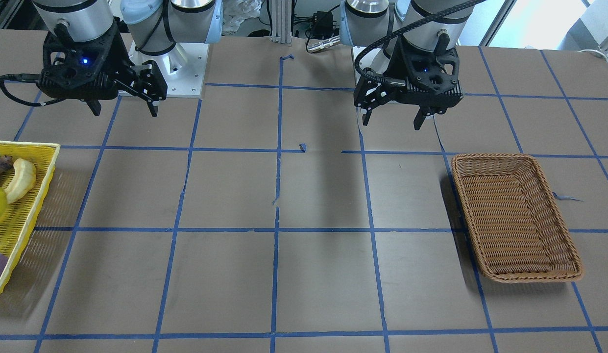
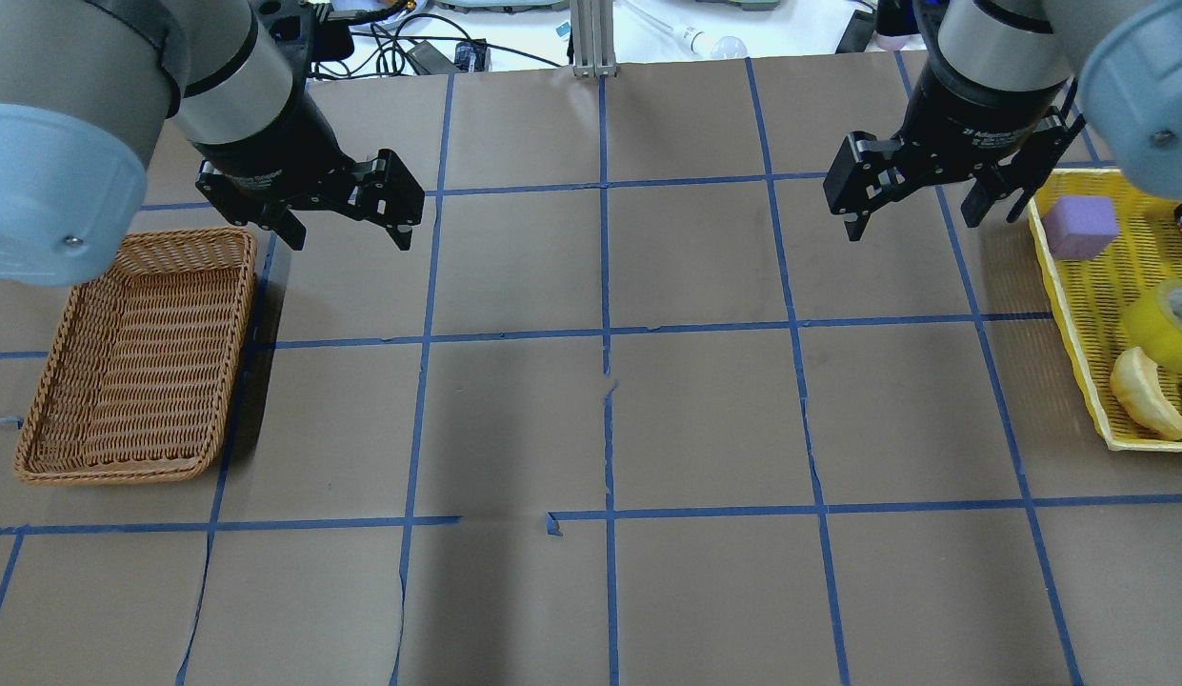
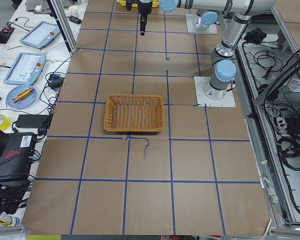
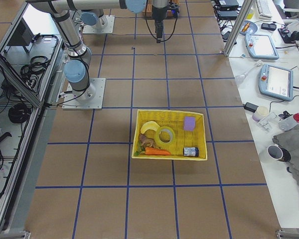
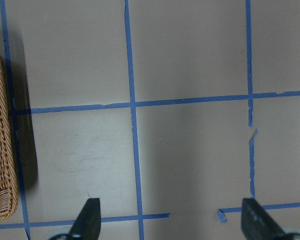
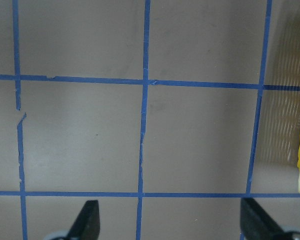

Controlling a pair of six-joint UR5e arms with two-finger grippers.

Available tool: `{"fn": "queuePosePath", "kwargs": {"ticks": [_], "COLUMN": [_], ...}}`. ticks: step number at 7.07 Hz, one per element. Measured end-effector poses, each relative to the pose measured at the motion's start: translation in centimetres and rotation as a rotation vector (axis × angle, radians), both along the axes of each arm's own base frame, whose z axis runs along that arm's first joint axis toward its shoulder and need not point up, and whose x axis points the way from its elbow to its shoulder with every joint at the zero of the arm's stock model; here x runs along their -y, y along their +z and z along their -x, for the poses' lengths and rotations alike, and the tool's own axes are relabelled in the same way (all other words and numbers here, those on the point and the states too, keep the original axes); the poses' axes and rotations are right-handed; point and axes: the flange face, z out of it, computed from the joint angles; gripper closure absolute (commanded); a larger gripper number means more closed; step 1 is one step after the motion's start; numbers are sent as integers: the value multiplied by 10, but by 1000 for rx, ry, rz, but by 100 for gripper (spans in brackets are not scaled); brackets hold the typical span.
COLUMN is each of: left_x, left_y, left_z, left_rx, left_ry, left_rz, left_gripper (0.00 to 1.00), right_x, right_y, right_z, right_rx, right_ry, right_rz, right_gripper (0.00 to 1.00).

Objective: Transfer tape with both arms

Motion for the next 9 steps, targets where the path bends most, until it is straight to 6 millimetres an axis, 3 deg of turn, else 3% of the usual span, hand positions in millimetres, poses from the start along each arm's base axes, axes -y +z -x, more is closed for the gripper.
{"fn": "queuePosePath", "kwargs": {"ticks": [9], "left_x": [1], "left_y": [1], "left_z": [-1], "left_rx": [-1], "left_ry": [2], "left_rz": [2], "left_gripper": [0], "right_x": [-1], "right_y": [-10], "right_z": [0], "right_rx": [4], "right_ry": [1], "right_rz": [-34], "right_gripper": [0]}}
